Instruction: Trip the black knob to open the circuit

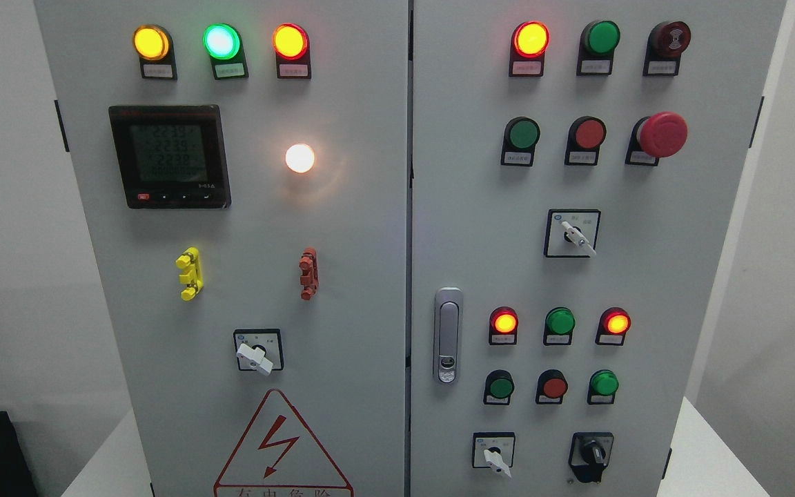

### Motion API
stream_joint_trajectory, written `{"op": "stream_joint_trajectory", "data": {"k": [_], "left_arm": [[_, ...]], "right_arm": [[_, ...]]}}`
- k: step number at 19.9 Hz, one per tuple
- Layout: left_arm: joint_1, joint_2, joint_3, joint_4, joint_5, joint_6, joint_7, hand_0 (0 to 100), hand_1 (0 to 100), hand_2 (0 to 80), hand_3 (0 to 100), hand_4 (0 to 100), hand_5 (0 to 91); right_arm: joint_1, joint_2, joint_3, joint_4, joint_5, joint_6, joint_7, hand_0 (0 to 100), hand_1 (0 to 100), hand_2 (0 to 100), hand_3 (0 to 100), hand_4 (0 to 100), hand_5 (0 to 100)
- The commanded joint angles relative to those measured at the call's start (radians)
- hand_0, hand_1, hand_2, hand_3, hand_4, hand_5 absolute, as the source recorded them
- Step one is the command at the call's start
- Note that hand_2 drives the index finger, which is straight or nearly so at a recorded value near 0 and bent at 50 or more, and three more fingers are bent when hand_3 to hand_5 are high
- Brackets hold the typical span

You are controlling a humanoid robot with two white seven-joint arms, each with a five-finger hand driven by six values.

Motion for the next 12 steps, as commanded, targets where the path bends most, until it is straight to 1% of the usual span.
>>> {"op": "stream_joint_trajectory", "data": {"k": [1, 3, 4, 7, 12], "left_arm": [[0.000, 0.000, 0.000, 0.000, -0.023, -0.002, -0.001, 12, 39, 0.0, 0, 0, 0.0], [0.000, 0.000, 0.000, 0.000, -0.023, -0.003, -0.001, 12, 39, 0.0, 0, 0, 0.0], [0.000, 0.000, 0.000, 0.000, -0.023, -0.003, -0.001, 12, 39, 0.0, 0, 0, 0.0], [0.000, 0.000, 0.000, 0.000, -0.023, -0.003, -0.001, 12, 39, 0.0, 0, 0, 0.0], [0.000, 0.000, 0.000, 0.000, -0.023, -0.002, -0.001, 12, 39, 0.0, 0, 0, 0.0]], "right_arm": [[0.000, 0.016, 0.004, 0.000, 0.004, 0.001, -0.050, 0, 0, 0, 0, 0, 0], [0.000, 0.017, 0.004, 0.000, 0.013, -0.001, -0.082, 0, 0, 0, 0, 0, 0], [0.000, 0.020, 0.004, 0.000, 0.013, -0.001, -0.089, 0, 0, 0, 0, 0, 0], [0.000, 0.026, 0.004, 0.000, 0.013, -0.001, -0.092, 0, 0, 0, 0, 0, 0], [0.000, 0.023, 0.006, -0.002, 0.013, -0.001, -0.087, 0, 0, 0, 0, 0, 0]]}}
